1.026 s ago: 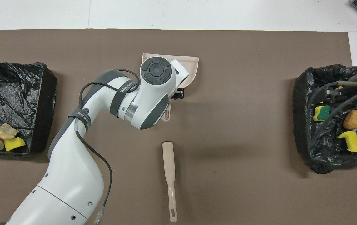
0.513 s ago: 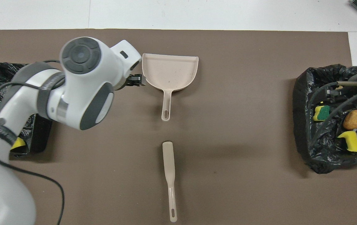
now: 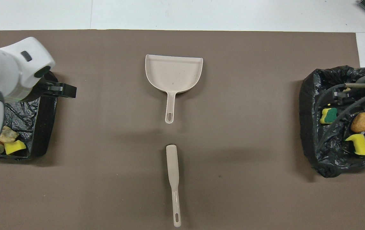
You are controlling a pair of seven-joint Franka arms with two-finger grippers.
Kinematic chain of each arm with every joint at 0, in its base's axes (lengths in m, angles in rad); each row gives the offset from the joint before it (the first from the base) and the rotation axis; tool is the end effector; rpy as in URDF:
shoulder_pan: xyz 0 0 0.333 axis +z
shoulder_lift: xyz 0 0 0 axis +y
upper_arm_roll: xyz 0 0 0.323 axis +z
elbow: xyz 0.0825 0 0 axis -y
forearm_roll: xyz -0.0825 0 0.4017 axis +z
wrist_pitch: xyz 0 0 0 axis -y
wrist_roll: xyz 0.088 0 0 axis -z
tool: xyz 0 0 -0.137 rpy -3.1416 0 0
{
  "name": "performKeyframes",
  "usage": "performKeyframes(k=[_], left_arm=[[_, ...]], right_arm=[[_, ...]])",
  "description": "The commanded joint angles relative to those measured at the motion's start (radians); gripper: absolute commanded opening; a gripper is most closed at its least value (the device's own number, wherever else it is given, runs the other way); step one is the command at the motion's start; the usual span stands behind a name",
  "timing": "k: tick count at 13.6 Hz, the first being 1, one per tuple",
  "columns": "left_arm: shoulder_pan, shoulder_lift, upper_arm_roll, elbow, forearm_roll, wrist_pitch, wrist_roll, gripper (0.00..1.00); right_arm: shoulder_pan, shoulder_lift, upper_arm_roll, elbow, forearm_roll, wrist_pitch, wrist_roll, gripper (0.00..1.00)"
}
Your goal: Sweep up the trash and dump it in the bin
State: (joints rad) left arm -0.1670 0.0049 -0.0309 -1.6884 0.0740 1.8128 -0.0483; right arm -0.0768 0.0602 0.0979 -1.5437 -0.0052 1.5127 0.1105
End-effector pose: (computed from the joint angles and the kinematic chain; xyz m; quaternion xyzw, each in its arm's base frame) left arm 0.5866 -0.1091 0.5632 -0.9942 0.0812 -0.0637 0.0287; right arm 0.5810 0.0100 0.5753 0.9980 -0.0446 -0.0454 0.0027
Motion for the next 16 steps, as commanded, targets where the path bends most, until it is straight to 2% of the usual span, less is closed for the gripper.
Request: performKeyframes(k=[1,3,5,10,16], left_arm=[[0.056,-0.057,-0.001,0.002,0.003,-0.082,0.067,1.00],[0.084,-0.071,0.000,0.077,0.001,-0.217,0.082,1.00],[0.101,-0.082,0.000,0.111,-0.016,-0.274,0.082,1.00],[0.110,-0.105,0.017,0.116,-0.071,-0.265,0.076,1.00],[0.110,-0.120,0.022,0.110,-0.072,-0.265,0.073,1.00]], right_arm=[[-0.011,0.009,0.005,0.014,0.019,0.007,-0.014,1.00],[-0.011,0.009,0.005,0.014,0.019,0.007,-0.014,1.00],[-0.011,0.009,0.005,0.014,0.019,0.007,-0.014,1.00],[-0.011,0.009,0.005,0.014,0.019,0.007,-0.014,1.00],[-0.011,0.009,0.006,0.014,0.019,0.007,-0.014,1.00]])
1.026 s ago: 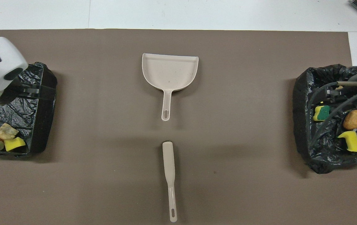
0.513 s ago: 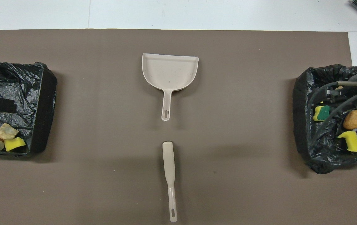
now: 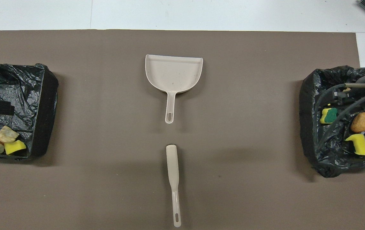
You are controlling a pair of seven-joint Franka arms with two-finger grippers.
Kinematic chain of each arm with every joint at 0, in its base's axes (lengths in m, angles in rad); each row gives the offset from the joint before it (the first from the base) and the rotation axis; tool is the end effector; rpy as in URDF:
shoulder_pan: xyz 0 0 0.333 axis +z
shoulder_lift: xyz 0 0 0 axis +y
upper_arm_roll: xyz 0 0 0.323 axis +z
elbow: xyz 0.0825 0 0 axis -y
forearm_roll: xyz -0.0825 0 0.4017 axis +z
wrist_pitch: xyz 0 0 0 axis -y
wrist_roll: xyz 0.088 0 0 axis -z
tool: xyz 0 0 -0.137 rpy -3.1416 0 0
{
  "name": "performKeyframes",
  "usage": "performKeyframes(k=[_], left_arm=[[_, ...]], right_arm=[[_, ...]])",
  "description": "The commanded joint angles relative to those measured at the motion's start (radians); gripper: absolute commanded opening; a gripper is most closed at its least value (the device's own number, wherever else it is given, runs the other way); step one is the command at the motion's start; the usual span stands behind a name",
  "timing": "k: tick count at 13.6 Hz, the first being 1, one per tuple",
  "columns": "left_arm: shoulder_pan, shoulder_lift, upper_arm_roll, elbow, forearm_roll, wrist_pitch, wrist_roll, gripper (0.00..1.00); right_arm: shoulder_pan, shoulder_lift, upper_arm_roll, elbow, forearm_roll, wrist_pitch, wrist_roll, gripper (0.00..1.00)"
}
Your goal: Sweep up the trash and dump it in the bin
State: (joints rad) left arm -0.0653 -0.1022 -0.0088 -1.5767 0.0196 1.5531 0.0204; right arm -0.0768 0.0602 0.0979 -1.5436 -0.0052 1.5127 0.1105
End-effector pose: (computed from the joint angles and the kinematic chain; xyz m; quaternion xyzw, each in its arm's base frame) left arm 0.5382 -0.0375 0.6538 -0.9981 0.0466 -0.0395 0.0092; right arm 0.5810 0.0100 0.5754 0.9980 -0.0446 -0.0453 0.0026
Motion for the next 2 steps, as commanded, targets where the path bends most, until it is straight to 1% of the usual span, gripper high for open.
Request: performKeyframes(k=[1,2], left_arm=[[0.010,-0.014,0.000,-0.002,-0.018,-0.007,0.007,1.00],[0.010,-0.014,0.001,-0.003,-0.018,-0.007,0.009,1.00]], right_arm=[[-0.011,0.009,0.005,0.014,0.019,0.007,-0.014,1.00],[-0.011,0.009,0.005,0.014,0.019,0.007,-0.014,1.00]])
